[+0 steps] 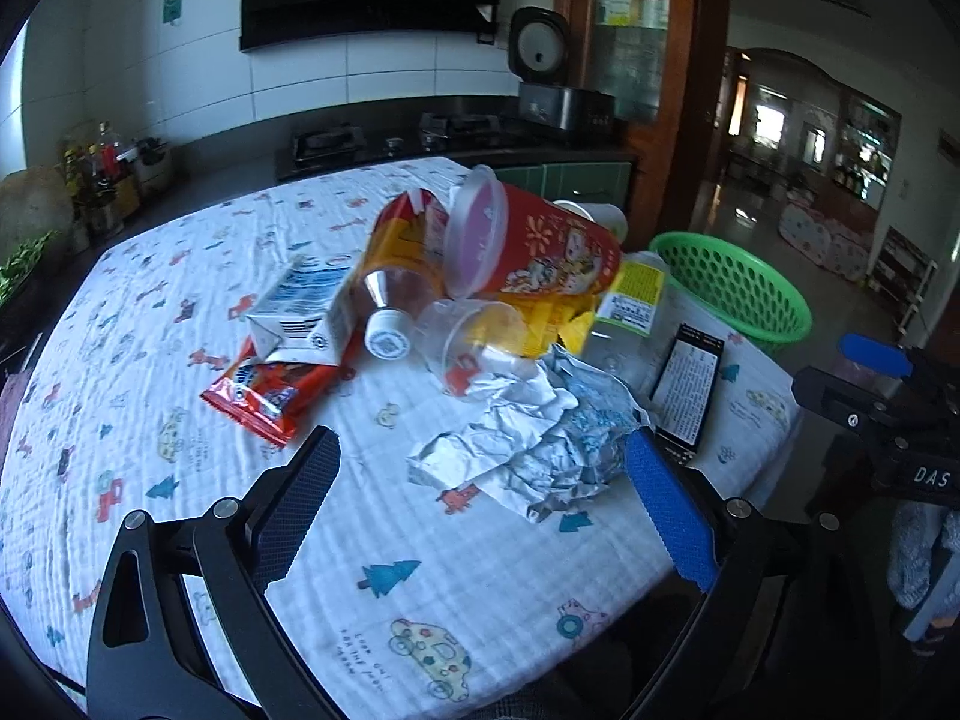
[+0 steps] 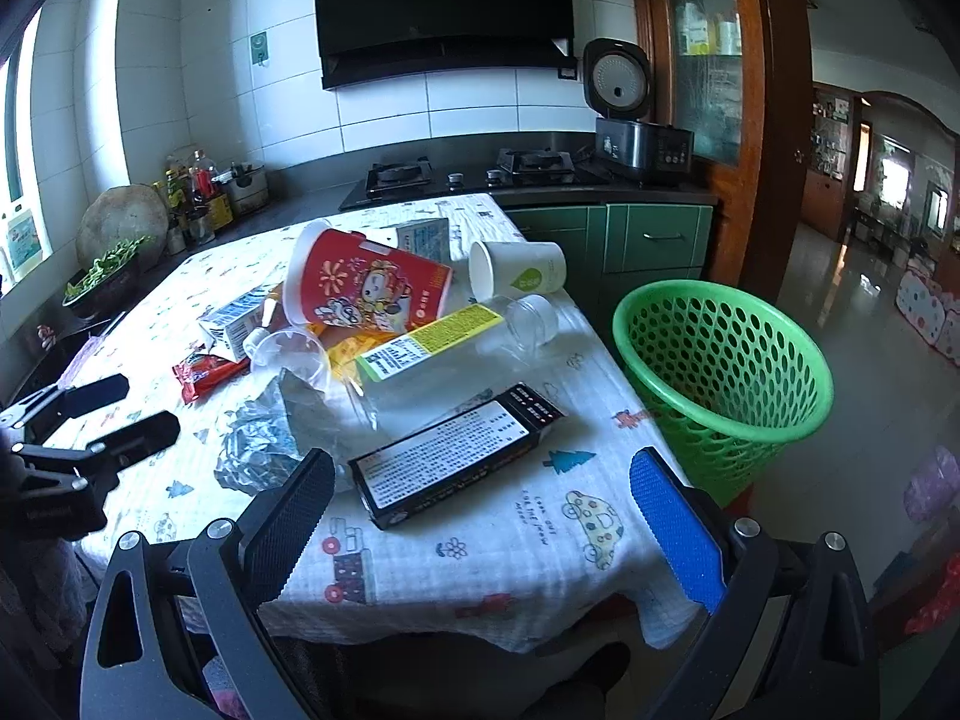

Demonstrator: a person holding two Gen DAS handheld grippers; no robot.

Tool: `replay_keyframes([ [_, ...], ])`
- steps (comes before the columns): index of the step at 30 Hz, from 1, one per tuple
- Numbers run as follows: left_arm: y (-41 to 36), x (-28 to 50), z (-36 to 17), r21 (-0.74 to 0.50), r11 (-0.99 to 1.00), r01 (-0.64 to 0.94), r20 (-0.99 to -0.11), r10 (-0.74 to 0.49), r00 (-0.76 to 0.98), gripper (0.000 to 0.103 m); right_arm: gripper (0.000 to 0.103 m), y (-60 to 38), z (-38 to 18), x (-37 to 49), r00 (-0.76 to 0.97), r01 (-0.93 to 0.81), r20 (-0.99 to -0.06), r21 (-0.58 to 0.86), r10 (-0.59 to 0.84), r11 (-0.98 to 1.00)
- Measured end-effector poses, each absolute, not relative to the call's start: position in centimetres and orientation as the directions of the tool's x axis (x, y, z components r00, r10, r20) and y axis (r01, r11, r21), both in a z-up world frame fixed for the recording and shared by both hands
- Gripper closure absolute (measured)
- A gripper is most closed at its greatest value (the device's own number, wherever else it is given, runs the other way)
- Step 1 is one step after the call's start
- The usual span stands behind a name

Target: Collect trash

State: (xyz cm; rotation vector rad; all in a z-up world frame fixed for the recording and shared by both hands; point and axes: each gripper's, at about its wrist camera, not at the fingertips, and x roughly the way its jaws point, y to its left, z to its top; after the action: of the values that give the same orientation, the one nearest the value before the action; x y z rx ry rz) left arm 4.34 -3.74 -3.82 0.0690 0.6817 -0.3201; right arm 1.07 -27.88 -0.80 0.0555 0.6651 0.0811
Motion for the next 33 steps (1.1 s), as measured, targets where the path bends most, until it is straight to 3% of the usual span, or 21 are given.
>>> replay_keyframes([
  [15, -8.1, 8.6, -7.2, -0.027, 0.884, 0.468, -0.719, -0.342, 0.605, 0.012, 0.007, -29.2, -2.0, 2.2, 0.749, -0.003, -0.658, 0.112, 0.076, 0.994],
  [24, -8.1, 8.4, -7.3, -0.075, 0.845, 0.529, -0.712, -0.417, 0.565, 0.054, 0.009, -28.6, -2.4, 3.7, 0.721, -0.001, -0.686, 0.133, 0.093, 0.991],
  [30, -6.9, 7.8, -6.9, -0.108, 0.848, 0.519, -0.697, -0.437, 0.568, 0.069, 0.022, -28.7, -2.9, 5.1, 0.681, 0.024, -0.721, 0.196, 0.127, 0.98],
  [33, -6.0, 7.7, -6.7, -0.133, 0.849, 0.511, -0.689, -0.449, 0.568, 0.071, 0.024, -28.4, -3.1, 5.9, 0.669, 0.024, -0.732, 0.196, 0.13, 0.98],
])
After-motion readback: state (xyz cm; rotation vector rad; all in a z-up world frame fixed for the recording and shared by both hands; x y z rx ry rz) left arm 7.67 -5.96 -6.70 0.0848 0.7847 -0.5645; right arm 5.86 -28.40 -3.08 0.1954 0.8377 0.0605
